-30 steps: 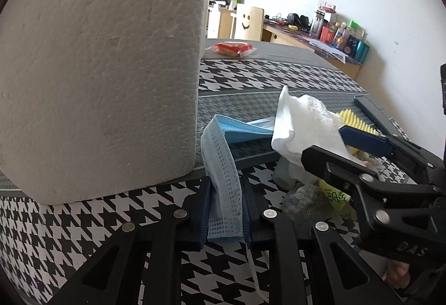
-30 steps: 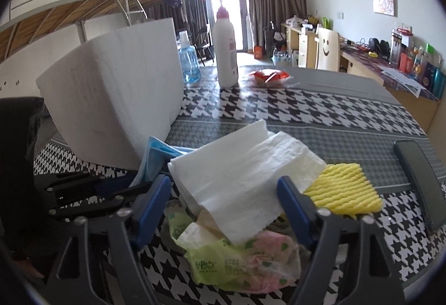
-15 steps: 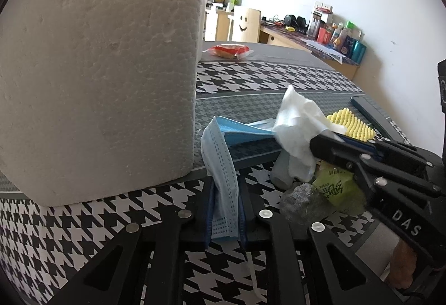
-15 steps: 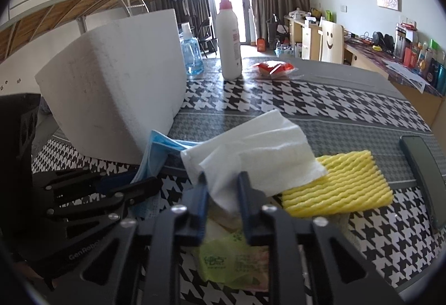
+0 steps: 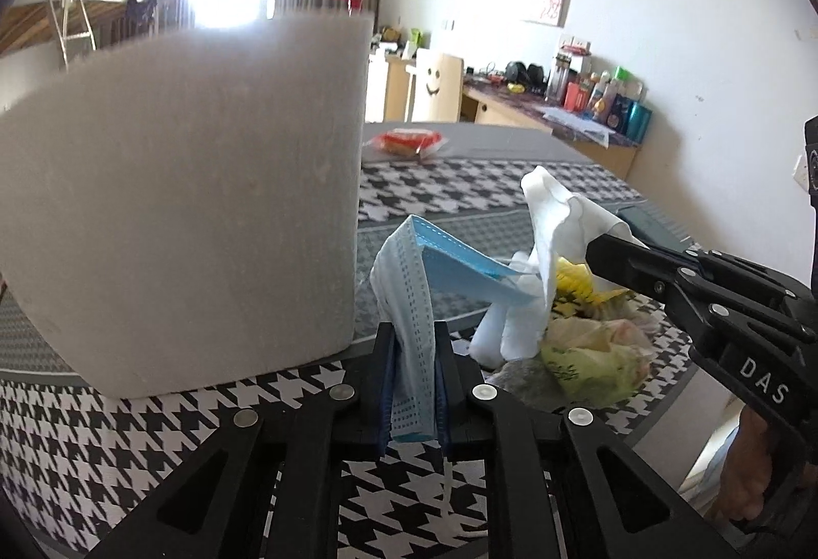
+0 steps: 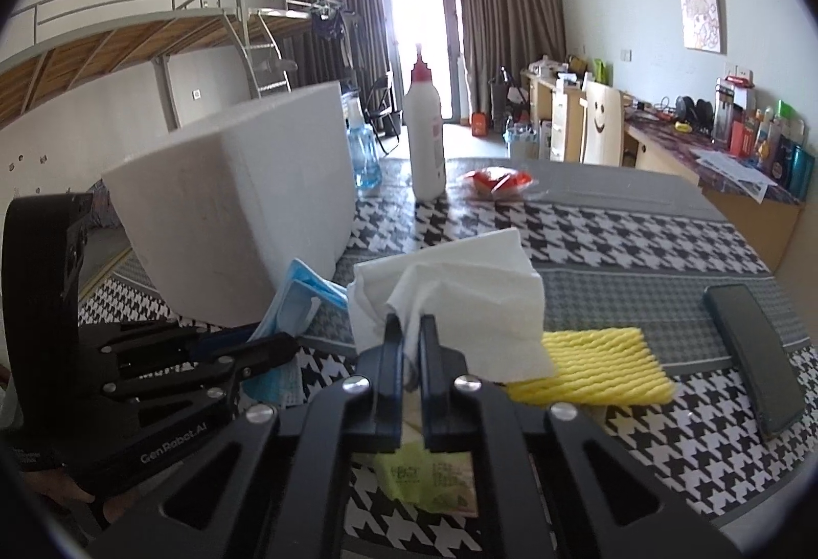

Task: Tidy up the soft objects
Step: 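Close the left tool on the blue mask while the right tool grasps the white tissue, then lift the mask with the left tool while the right tool lifts the tissue toward the foam box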

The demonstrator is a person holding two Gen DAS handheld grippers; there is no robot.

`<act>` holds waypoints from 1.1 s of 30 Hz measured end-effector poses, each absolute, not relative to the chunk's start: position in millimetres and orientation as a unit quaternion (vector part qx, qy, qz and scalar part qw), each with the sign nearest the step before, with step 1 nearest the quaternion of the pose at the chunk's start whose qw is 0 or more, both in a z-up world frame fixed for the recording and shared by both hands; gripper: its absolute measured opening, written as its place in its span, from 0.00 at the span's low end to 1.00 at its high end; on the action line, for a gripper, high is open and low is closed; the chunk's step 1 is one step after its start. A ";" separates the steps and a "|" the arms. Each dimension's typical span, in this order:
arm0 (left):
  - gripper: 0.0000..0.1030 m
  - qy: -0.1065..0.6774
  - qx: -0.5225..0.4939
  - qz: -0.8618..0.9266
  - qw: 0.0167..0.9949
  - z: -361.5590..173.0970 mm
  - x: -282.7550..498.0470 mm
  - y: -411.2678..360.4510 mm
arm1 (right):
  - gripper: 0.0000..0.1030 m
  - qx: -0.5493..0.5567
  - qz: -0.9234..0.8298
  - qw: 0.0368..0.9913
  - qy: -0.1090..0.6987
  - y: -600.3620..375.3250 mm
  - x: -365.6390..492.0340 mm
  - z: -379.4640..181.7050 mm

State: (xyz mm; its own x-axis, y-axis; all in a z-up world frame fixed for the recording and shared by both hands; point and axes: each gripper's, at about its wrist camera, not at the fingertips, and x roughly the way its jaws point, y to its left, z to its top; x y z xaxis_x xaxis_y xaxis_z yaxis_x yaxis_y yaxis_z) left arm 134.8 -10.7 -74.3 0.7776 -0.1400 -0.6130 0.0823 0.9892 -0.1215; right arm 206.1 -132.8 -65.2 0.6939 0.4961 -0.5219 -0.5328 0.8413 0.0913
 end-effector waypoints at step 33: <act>0.14 0.268 -0.036 -0.060 0.961 -20.9 109.5 1.2 | 0.08 -0.021 0.255 0.942 0.216 -154.2 177.3 -29.0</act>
